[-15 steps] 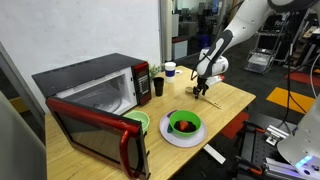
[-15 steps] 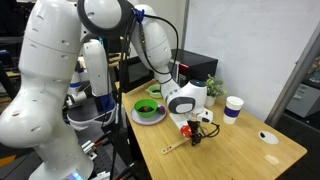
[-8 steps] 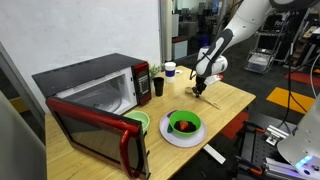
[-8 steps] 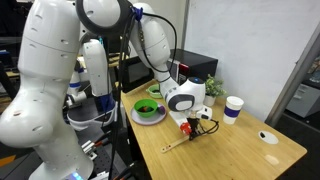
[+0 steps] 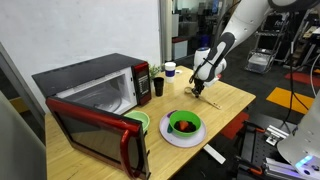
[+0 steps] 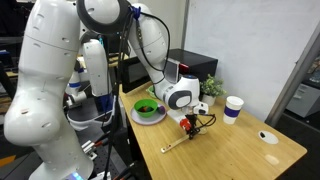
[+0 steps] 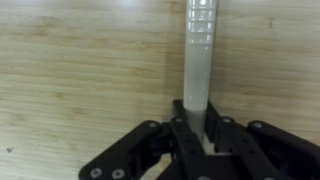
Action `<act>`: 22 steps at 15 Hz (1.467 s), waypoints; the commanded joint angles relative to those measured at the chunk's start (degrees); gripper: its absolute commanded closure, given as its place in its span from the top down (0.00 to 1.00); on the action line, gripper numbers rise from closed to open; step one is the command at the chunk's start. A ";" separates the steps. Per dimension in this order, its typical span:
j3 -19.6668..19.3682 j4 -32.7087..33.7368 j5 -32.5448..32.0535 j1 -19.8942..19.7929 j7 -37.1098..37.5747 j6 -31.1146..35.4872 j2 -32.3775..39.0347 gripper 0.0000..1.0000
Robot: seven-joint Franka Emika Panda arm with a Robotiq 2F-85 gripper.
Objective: Use the wooden spoon to stir the contents in the green bowl
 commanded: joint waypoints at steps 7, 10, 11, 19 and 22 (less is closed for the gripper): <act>-7.09 -2.92 -17.57 16.68 12.31 -8.03 -2.81 0.06; -5.34 -2.91 -20.13 18.91 14.30 -14.33 -5.30 0.06; -4.42 -2.90 -20.45 19.12 14.47 -16.64 -6.10 0.06; 2.98 -3.85 -19.78 17.66 17.29 -33.04 -15.36 0.06; 5.59 -3.75 -18.26 17.28 18.41 -39.40 -18.54 0.06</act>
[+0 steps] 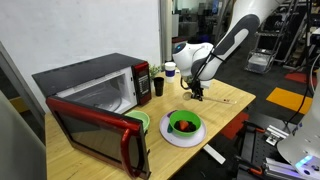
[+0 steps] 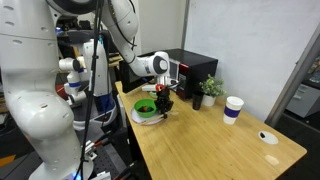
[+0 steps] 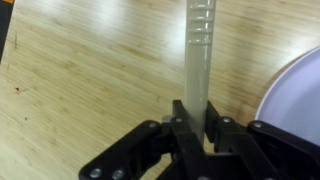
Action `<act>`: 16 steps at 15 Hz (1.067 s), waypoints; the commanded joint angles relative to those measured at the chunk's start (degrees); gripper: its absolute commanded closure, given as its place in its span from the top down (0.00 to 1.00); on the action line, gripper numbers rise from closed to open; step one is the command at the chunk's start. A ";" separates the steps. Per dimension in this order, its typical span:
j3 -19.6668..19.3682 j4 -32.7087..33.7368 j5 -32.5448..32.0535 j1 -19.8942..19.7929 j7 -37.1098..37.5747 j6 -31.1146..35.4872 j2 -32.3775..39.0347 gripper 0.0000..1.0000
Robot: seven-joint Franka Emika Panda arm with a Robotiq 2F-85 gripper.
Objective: Use the wooden spoon to stir the contents in the green bowl
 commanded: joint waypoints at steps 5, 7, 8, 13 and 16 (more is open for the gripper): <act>6.83 0.21 0.96 -2.04 1.59 -16.22 -7.02 0.06; 8.00 1.24 0.64 -2.06 1.51 -19.31 -7.01 0.06; 8.56 1.82 0.43 -1.96 1.72 -20.60 -6.91 0.06; 11.68 5.98 0.50 -1.02 0.03 -29.48 -4.61 0.06; 13.07 8.48 0.18 -1.07 -1.62 -34.70 -3.21 0.06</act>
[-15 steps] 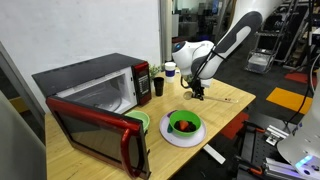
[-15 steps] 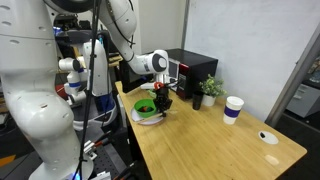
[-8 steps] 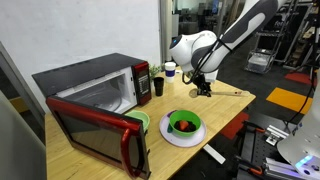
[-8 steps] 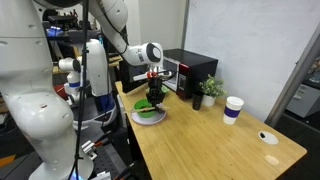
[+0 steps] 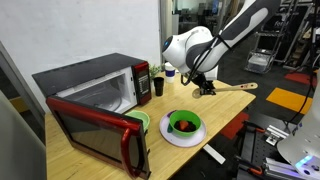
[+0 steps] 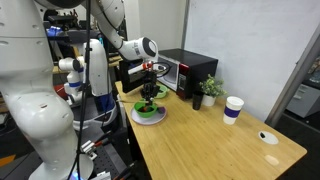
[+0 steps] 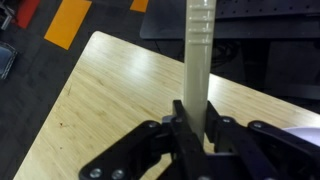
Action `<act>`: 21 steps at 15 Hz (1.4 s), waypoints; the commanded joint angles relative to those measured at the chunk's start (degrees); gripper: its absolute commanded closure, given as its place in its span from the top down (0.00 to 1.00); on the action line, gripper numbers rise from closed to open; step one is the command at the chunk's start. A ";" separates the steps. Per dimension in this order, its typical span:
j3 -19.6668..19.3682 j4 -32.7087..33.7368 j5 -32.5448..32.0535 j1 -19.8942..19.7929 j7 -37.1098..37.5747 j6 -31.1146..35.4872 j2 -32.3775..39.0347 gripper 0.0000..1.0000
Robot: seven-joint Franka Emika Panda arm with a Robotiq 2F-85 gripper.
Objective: Use the wooden spoon to stir the contents in the green bowl
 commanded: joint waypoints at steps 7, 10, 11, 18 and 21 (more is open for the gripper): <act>2.00 3.93 -0.10 -0.83 -2.23 -4.73 2.78 0.22; 2.00 3.94 -0.10 -0.83 -2.25 -4.77 2.79 0.22; 2.00 3.94 -0.10 -0.83 -2.25 -4.78 2.79 0.22; 2.00 3.94 -0.10 -0.83 -2.26 -4.82 2.79 0.22; 2.00 3.94 -0.10 -0.83 -2.27 -4.84 2.79 0.22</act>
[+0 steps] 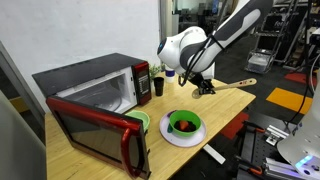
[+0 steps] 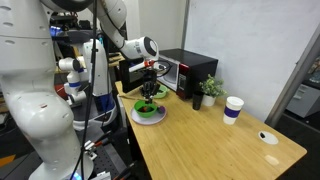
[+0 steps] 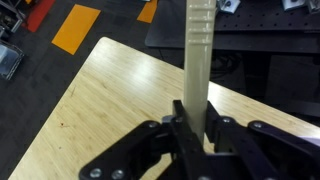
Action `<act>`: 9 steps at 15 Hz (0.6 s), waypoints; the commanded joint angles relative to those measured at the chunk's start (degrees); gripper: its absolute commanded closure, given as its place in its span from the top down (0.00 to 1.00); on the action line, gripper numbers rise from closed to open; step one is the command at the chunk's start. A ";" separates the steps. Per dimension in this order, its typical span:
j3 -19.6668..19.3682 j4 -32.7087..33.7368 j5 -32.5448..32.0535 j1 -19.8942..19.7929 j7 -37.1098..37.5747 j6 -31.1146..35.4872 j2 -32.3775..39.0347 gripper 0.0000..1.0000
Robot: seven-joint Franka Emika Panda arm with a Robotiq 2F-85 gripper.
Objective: Use the wooden spoon to stir the contents in the green bowl
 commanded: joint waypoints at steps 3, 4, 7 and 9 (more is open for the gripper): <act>0.91 0.10 -0.08 -0.86 0.09 -0.15 0.05 0.22; 0.91 0.10 -0.08 -0.86 0.09 -0.16 0.05 0.22; 1.37 1.34 -0.17 -0.37 -0.61 -2.04 0.87 0.06; 2.28 2.64 -0.46 0.43 -1.03 -3.98 1.74 0.06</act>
